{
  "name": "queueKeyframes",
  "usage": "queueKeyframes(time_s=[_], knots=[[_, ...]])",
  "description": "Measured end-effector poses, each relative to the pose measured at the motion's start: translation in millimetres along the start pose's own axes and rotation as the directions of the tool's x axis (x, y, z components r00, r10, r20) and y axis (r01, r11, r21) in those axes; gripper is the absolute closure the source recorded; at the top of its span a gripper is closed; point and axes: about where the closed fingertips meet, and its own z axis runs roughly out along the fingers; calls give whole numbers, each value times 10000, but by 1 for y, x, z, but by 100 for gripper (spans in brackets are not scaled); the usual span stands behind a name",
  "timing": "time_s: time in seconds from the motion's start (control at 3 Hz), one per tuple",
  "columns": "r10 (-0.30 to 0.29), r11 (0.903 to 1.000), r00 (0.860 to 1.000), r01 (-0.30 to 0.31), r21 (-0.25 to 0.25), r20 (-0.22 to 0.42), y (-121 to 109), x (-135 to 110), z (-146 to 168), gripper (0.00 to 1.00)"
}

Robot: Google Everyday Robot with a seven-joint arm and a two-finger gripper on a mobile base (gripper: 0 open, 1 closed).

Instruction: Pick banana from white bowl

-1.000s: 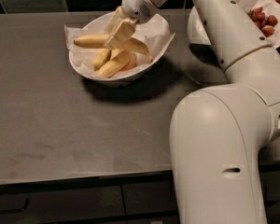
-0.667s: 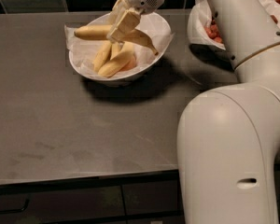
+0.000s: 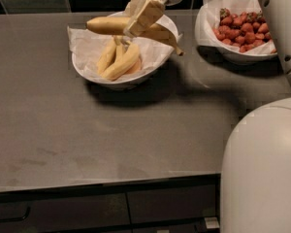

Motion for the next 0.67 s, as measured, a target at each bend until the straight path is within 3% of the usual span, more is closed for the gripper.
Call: queueKeyframes(time_s=[0.33,0.67], knots=[[494,9988,9976,-491,-75,480,30,4,-10,100],[492,9988,9976,-489,-72,482,30,4,-10,100]])
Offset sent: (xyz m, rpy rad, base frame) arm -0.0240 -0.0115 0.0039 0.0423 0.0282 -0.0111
